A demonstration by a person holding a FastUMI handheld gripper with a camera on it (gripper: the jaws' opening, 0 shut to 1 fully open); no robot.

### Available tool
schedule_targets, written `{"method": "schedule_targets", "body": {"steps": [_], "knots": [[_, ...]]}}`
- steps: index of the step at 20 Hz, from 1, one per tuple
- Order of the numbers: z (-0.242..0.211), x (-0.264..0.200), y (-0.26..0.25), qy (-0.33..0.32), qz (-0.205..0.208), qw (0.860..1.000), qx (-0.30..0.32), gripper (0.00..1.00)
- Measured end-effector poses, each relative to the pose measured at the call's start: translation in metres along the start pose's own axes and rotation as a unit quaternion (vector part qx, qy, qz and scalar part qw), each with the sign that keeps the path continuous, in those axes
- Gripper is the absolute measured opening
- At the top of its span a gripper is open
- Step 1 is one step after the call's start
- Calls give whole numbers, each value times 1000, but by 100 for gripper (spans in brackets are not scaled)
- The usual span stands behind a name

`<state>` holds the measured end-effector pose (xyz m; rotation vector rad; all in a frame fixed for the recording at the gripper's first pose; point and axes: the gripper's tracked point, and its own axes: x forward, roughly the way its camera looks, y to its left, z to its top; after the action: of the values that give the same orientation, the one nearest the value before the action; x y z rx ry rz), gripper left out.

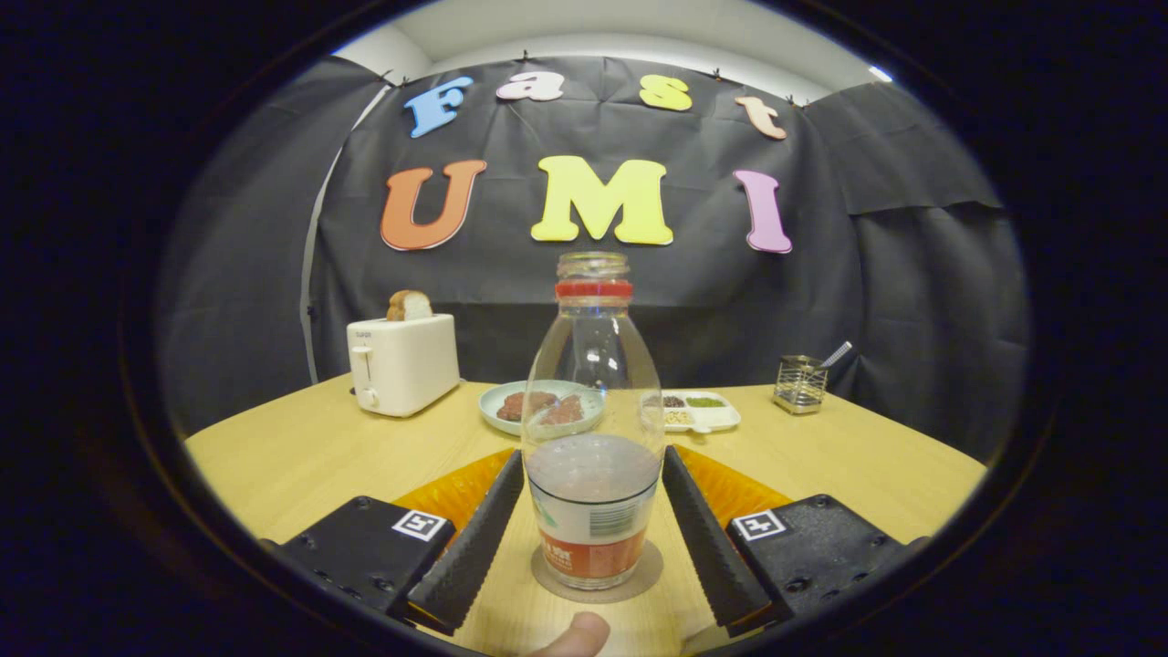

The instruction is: Take the bottle from table, then pour the juice into the cup, finally place the bottle on the coaster

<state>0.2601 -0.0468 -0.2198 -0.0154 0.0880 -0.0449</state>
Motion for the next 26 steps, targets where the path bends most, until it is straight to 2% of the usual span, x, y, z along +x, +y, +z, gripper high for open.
{"method": "schedule_targets", "body": {"steps": [9,19,26], "knots": [[66,-68,1,-32,14,999,0,98],[143,-210,-18,-84,-9,996,-32,98],[169,-303,-12,-110,10,993,-47,98]]}}
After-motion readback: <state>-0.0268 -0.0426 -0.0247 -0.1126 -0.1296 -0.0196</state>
